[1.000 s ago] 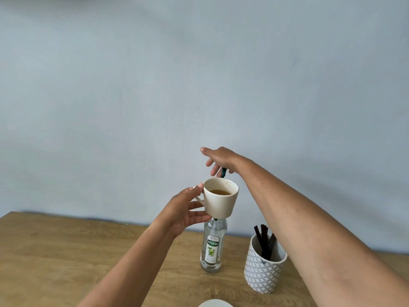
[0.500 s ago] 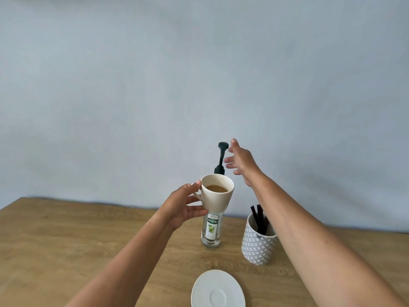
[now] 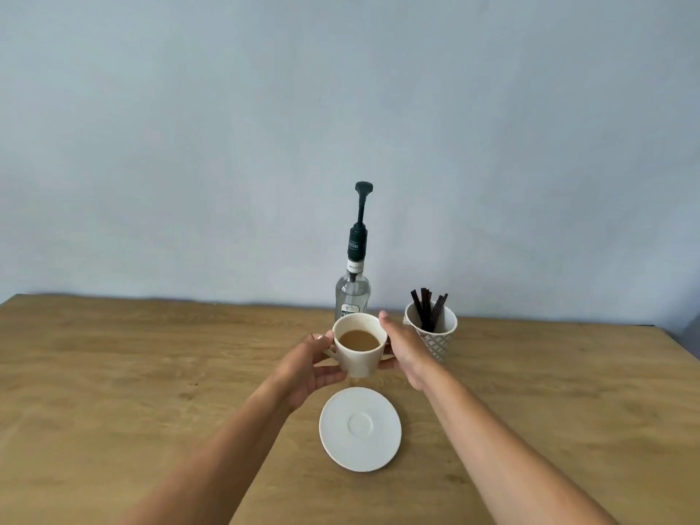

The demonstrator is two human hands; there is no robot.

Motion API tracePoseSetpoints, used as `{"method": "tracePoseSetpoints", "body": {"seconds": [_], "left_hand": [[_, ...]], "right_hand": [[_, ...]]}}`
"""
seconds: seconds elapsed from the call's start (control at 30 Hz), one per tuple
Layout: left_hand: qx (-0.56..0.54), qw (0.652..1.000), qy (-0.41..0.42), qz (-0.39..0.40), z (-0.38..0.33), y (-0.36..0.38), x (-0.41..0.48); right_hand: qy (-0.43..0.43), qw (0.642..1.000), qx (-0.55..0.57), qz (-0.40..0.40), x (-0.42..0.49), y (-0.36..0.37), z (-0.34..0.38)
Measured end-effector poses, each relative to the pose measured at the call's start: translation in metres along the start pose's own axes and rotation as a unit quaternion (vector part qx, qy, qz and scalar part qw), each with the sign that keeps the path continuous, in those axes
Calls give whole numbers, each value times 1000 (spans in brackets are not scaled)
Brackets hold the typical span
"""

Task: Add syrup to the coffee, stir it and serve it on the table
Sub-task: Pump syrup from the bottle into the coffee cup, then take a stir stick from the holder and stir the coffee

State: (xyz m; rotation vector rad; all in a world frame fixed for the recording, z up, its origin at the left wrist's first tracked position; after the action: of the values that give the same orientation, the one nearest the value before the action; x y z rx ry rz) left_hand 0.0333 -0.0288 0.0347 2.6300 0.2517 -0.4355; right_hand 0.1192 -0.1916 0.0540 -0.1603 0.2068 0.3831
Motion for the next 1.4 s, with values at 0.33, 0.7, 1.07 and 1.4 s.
{"method": "tracePoseSetpoints", "body": {"seconds": [0.33,0.7,1.07,1.4], "left_hand": [[20,997,-48,-48,80,-16,5],[41,994,-45,-86,112,-27,3],[84,991,-28,-103,110,-31,4],[256,962,-23,-94,90,-40,6]], "right_hand": [[79,992,94,-41,-13,2,-87],[101,989,103,-39,-16,6,-127],[99,993,55,-36,-14,8,-130],[-41,987,-133,-75,3,-33,-37]]}}
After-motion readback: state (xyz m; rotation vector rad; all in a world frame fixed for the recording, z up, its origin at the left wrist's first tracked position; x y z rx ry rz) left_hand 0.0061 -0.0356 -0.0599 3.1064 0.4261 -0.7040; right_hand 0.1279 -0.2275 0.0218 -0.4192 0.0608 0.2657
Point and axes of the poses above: each hand's wrist, its own x-axis towards the middle knuckle, its own y-axis out of the palm, z = x × y, the point moved 3 cm from there along x, towards the middle knuckle, and after that the axes turned 1 degree about -y, right-handed, at the moved point
